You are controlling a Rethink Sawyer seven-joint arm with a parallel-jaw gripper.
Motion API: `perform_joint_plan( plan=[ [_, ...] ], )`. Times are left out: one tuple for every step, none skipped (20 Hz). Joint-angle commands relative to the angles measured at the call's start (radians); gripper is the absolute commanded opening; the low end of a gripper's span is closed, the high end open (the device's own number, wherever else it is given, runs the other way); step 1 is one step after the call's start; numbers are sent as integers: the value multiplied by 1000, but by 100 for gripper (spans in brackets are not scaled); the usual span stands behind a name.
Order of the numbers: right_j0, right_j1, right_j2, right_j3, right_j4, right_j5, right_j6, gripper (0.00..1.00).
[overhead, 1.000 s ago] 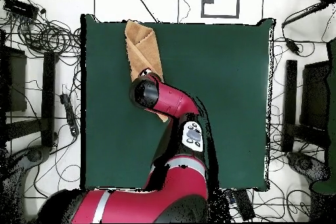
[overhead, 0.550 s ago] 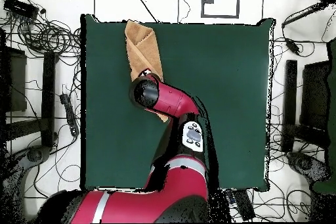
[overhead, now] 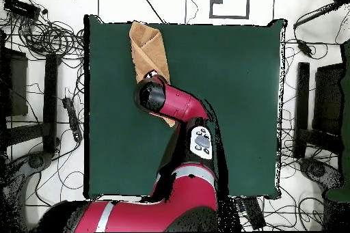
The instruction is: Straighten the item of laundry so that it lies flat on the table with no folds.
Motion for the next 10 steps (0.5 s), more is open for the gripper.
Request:
perform_joint_plan(
  plan=[
    [18, 20, 62, 67, 22, 92, 162, 100],
    [16, 18, 64, 71, 22, 90, 161, 100],
    [14, 17, 64, 70, 22, 92, 160, 100],
    [13, 16, 66, 74, 24, 90, 162, 100],
    [13, 16, 67, 75, 23, 85, 162, 100],
    [19, 20, 56, 70, 17, 86, 158, 0],
    [15, 21, 60, 71, 18, 90, 158, 0],
    [12, 21, 64, 72, 20, 94, 157, 0],
    [9, 22, 67, 72, 21, 99, 156, 0],
    [14, 25, 49, 58, 8, 106, 143, 0]
  ],
)
